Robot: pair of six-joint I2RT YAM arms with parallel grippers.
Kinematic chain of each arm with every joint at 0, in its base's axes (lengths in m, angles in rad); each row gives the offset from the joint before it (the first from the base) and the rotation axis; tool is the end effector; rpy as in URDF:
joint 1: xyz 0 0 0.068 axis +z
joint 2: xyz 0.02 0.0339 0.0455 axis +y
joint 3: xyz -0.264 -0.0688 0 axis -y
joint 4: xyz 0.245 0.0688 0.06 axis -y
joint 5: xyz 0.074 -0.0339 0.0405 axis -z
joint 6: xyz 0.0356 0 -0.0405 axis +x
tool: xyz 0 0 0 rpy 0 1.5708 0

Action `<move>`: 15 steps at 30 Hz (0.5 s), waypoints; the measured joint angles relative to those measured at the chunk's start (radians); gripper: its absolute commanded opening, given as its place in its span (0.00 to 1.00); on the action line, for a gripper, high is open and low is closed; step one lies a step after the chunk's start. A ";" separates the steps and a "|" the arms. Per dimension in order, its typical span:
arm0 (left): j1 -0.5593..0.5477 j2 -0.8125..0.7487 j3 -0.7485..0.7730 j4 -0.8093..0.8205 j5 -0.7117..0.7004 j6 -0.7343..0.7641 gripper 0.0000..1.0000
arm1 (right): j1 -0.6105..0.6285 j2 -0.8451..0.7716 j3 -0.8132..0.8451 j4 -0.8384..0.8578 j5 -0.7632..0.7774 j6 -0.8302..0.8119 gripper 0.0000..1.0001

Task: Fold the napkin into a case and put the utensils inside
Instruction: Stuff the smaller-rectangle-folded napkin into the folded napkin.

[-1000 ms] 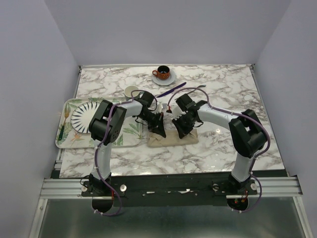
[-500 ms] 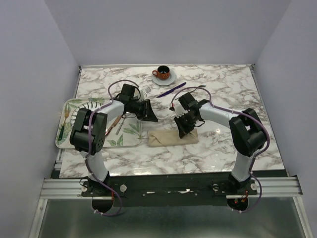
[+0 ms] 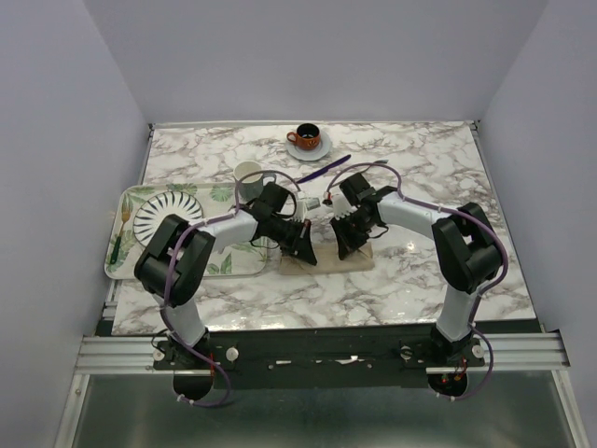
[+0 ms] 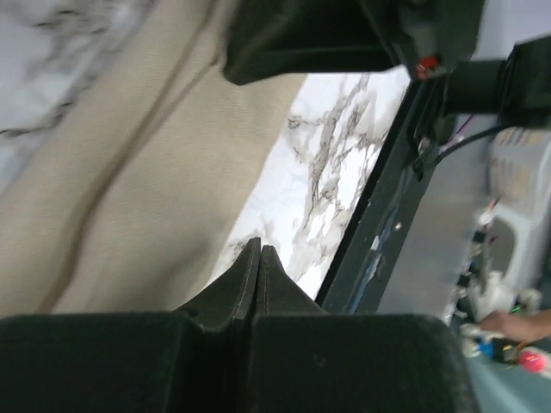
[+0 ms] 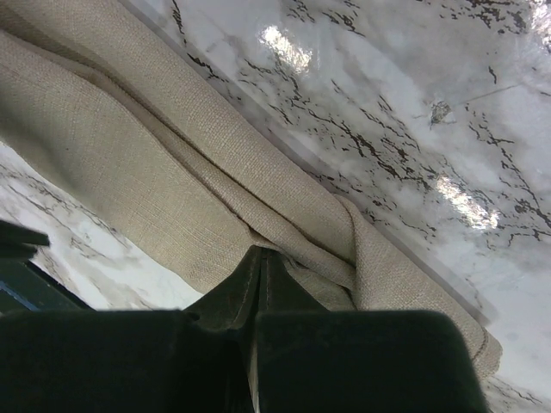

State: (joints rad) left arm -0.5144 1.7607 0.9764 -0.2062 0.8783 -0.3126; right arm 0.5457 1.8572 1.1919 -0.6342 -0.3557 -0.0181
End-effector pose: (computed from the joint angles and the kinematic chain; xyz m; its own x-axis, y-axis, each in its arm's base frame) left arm 0.2814 -0.1905 0.1613 -0.9024 0.2844 -0.3238 0.4246 0.4579 -0.7811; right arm 0.2954 0.1939 0.1593 -0.8131 -0.5136 -0.2740 -0.5811 0.7436 0.3306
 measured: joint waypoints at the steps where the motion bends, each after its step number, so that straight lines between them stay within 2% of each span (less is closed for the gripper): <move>1: -0.027 -0.010 0.000 -0.009 -0.013 0.030 0.02 | -0.002 0.000 -0.001 0.001 -0.002 0.000 0.07; 5: -0.090 -0.040 0.000 -0.010 -0.061 0.110 0.01 | -0.005 0.000 -0.003 0.003 -0.009 0.000 0.06; 9: -0.102 -0.021 0.017 -0.013 -0.100 0.145 0.00 | -0.007 0.000 -0.003 0.003 -0.018 0.000 0.08; 15: -0.081 0.114 0.057 -0.021 -0.093 0.137 0.00 | -0.011 -0.017 -0.003 -0.016 -0.031 -0.010 0.20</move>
State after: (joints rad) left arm -0.5953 1.8744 1.0336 -0.2272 0.7856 -0.1757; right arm 0.5343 1.8400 1.1885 -0.6498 -0.3870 -0.0277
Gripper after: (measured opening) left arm 0.003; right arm 0.132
